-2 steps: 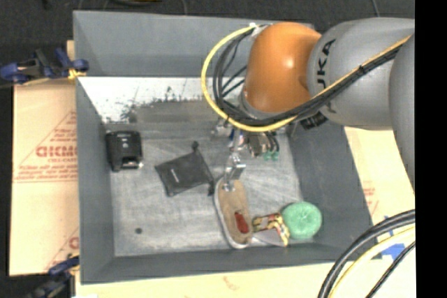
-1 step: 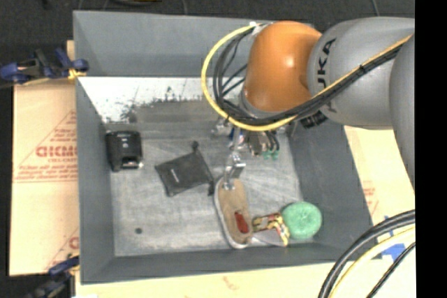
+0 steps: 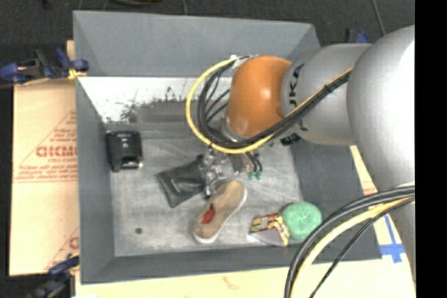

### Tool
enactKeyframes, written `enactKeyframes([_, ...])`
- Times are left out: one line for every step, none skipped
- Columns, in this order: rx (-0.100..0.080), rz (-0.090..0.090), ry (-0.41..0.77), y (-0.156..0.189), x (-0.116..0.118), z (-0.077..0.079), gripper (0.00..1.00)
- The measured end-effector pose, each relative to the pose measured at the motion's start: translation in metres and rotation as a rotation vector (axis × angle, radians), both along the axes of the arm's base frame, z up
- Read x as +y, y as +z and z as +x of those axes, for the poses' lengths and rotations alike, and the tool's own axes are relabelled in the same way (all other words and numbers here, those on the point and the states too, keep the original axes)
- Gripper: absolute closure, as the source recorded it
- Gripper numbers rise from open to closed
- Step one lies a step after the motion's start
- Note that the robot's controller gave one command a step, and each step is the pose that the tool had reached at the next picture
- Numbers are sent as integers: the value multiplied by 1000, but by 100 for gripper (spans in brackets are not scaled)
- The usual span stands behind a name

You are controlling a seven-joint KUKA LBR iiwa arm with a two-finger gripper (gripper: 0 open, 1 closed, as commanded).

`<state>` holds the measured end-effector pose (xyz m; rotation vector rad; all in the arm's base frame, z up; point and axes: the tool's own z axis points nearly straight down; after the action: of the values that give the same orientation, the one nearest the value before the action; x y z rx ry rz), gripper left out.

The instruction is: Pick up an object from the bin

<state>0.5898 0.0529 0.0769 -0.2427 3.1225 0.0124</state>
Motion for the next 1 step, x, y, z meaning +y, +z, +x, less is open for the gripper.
enactKeyframes([0,0,0,0,0,0,100])
